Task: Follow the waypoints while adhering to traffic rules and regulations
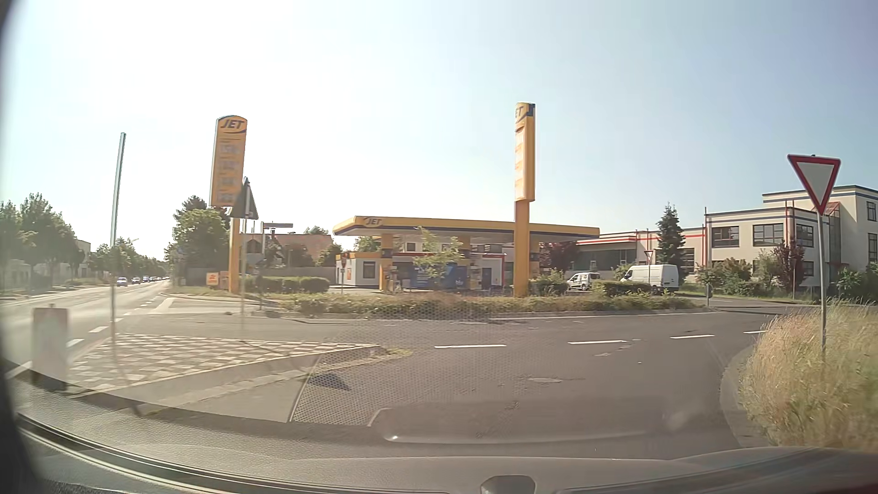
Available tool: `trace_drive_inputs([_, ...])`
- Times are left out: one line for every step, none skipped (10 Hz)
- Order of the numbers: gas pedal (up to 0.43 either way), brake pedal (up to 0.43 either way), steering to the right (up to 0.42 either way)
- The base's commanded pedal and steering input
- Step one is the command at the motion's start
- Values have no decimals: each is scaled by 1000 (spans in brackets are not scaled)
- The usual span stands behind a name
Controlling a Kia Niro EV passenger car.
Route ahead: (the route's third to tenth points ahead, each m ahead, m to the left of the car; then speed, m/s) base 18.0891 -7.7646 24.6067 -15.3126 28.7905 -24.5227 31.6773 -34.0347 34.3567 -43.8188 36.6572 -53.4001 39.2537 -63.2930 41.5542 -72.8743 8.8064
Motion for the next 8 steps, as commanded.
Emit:
trace_drive_inputs([0,18,215])
trace_drive_inputs([0,18,225])
trace_drive_inputs([0,18,230])
trace_drive_inputs([0,18,230])
trace_drive_inputs([0,18,229])
trace_drive_inputs([0,18,226])
trace_drive_inputs([0,18,219])
trace_drive_inputs([0,18,215])
